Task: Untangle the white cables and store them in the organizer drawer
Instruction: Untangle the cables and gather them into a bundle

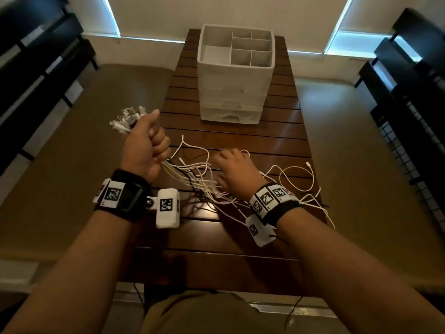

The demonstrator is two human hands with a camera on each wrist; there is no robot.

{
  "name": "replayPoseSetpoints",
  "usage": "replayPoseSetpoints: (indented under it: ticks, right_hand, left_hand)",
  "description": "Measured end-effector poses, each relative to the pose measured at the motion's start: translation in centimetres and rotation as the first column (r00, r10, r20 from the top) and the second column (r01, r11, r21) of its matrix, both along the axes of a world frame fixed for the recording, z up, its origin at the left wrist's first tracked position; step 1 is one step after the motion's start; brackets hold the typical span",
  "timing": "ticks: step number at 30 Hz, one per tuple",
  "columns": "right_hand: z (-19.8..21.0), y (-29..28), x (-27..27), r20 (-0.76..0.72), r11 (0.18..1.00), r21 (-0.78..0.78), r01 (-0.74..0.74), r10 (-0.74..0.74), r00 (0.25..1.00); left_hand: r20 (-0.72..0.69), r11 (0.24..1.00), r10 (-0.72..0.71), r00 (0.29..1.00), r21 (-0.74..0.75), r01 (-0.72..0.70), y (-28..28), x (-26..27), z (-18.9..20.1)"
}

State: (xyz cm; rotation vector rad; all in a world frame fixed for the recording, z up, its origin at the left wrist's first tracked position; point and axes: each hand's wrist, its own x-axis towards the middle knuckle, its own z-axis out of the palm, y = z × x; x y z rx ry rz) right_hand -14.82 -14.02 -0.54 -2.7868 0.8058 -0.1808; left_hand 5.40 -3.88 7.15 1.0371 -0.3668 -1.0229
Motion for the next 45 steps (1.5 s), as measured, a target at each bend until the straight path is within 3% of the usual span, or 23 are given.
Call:
replayPoseSetpoints:
  ticks: [3,8,10,12,14,16,18,20,22,23,24,25,26,27,28,29,30,31,33,35,39,43,45]
  right_hand:
    - [-1.5,-1.0,-1.9,-0.161,0.985,0.147,0.091,-0.067,0.985]
    - [-2.5,-4.5,-7.0,-0.324,0.935,-0.003,0.354,-0.336,0.885]
    - [-2.2,-4.9,-6.7,-0.431,0.953,0.073,0.295,-0.236,0.871]
    - [-0.9,-4.4,-5.5,-0.501,0.942,0.250,0.223,-0.071,0.862]
    - [1.6,-4.2,-3.7,-0.445,0.827,0.510,0.237,0.017,0.896]
    - [3.5,-4.6,-1.8,-0.272,0.670,0.722,0.174,0.044,0.961]
    - [5.0,-4.8,0.3,-0.076,0.587,0.808,0.040,0.037,0.996]
    - [5.3,-5.0,2.2,0.088,0.406,0.911,-0.066,-0.037,0.995]
    - [4.7,-5.7,3.1,0.126,0.167,0.981,-0.103,-0.132,0.983]
    - [4.1,-6.2,3.4,0.086,0.129,0.989,-0.068,-0.138,0.987]
    - [3.6,-6.7,3.5,-0.005,0.216,0.976,0.025,-0.092,0.996]
    - [3.3,-7.1,3.6,-0.151,0.425,0.895,0.133,0.008,0.989]
    - [3.1,-7.2,3.5,-0.383,0.688,0.696,0.206,0.113,0.917]
    - [2.5,-7.3,3.3,-0.630,0.882,0.431,0.193,0.140,0.764]
    - [2.0,-7.4,3.0,-0.769,0.965,0.238,0.113,0.116,0.629]
    - [1.8,-7.6,2.9,-0.801,0.984,0.161,0.076,0.085,0.592]
    - [1.7,-7.9,3.1,-0.759,0.983,0.162,0.084,0.070,0.647]
    - [1.5,-8.3,3.4,-0.659,0.978,0.181,0.101,0.045,0.751]
    - [1.7,-8.8,4.7,-0.383,0.979,0.177,0.098,-0.023,0.923]
    - [1.9,-7.9,6.6,-0.155,0.979,0.190,0.076,-0.047,0.987]
    - [-0.1,-4.7,10.6,-0.044,0.901,0.432,0.024,-0.006,0.999]
    - [-2.5,-4.5,13.8,0.035,0.907,0.371,0.199,-0.227,0.973]
    - [-3.3,-5.0,14.7,0.043,0.865,0.416,0.283,-0.329,0.943]
  left_hand:
    - [0.013,0.999,0.045,0.999,-0.023,-0.045,0.6,1.5,1.1]
    - [0.036,0.990,0.139,0.990,0.019,-0.140,2.9,5.4,1.2]
    - [0.043,0.990,0.126,0.991,0.054,-0.128,3.0,5.3,0.2]
    - [0.053,0.990,0.104,0.993,0.091,-0.108,2.9,4.7,-1.0]
    - [0.054,0.990,0.086,0.995,0.111,-0.092,2.9,4.2,-1.8]
    - [0.042,0.990,0.073,0.996,0.117,-0.078,3.0,4.0,-2.4]
    - [0.028,0.991,0.063,0.998,0.119,-0.066,3.2,4.0,-2.8]
    - [0.019,0.990,0.065,0.998,0.127,-0.067,3.4,4.2,-3.1]
    - [0.008,0.987,0.079,0.997,0.138,-0.079,3.7,4.4,-3.5]
    - [0.005,0.986,0.085,0.996,0.144,-0.085,3.8,4.5,-3.6]
    - [0.002,0.985,0.087,0.996,0.148,-0.087,4.0,4.5,-3.8]
    - [-0.001,0.985,0.087,0.996,0.151,-0.086,4.2,4.6,-3.9]
    - [-0.004,0.985,0.083,0.997,0.155,-0.081,4.3,4.8,-4.1]
    - [-0.007,0.984,0.074,0.997,0.163,-0.072,4.5,4.9,-4.3]
    - [-0.009,0.983,0.063,0.998,0.172,-0.061,4.6,4.9,-4.4]
    - [-0.010,0.982,0.054,0.998,0.180,-0.051,4.6,5.0,-4.5]
    - [-0.007,0.981,0.047,0.999,0.188,-0.045,4.7,5.0,-4.6]
    - [0.000,0.979,0.039,0.999,0.200,-0.039,4.6,4.9,-4.6]
    - [0.019,0.975,0.018,1.000,0.221,-0.022,4.5,4.7,-4.8]
    - [0.030,0.974,-0.008,1.000,0.227,0.001,4.2,4.4,-4.8]
    - [0.036,0.971,-0.042,0.998,0.237,0.033,4.0,4.0,-5.1]
    - [0.036,0.969,-0.068,0.997,0.239,0.057,4.1,4.0,-5.6]
    - [0.030,0.970,-0.063,0.998,0.236,0.054,4.2,4.0,-5.7]
